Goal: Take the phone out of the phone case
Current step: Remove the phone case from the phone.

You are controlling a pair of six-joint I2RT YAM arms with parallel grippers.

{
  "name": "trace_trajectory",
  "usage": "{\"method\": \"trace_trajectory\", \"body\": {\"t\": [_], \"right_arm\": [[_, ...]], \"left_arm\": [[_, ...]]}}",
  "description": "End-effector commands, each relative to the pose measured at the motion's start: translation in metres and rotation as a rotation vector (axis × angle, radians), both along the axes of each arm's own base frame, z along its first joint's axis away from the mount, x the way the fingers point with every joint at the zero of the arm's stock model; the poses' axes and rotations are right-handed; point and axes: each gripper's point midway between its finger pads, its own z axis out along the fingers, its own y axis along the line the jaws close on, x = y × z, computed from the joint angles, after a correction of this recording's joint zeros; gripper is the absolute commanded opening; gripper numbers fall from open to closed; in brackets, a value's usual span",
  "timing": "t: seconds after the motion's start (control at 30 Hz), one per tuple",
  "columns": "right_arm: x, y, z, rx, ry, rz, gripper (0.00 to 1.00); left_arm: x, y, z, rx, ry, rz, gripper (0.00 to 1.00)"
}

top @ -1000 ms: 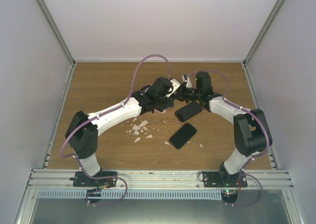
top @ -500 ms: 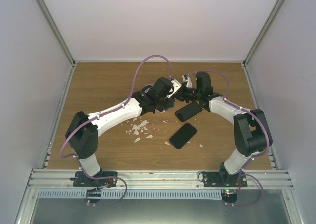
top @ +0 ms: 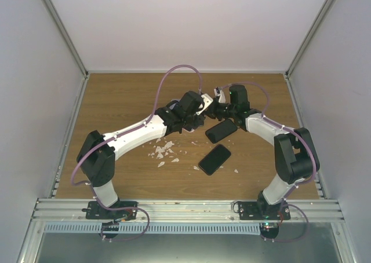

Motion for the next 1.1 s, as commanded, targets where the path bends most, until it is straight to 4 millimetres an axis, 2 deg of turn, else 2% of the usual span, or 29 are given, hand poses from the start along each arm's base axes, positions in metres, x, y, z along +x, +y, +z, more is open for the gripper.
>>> {"method": "trace_trajectory", "body": {"t": [0.0,0.27,0.57,0.83,1.07], "right_arm": [[-0.001,0.003,0.029,0.02,-0.07,0.023,0.01],[-0.002,0.009,0.02,0.009,-0.027,0.017,0.01],[-0.002,0.011,0.016,0.038,0.032,0.002,0.01],[-0.004,0.012,0.018,0.068,0.072,-0.009,0.01],[-0.01,0.014,0.021,0.109,0.108,-0.003,0.0]], "left_arm": [[0.019,0.015,0.009,0.021,-0.068,0.08,0.3],[0.027,0.019,-0.027,0.116,-0.036,0.119,0.3],[0.035,0.026,-0.053,0.225,-0.038,0.162,0.3],[0.035,0.024,-0.071,0.289,-0.042,0.156,0.26],[0.036,0.028,-0.078,0.314,-0.051,0.157,0.24]]}}
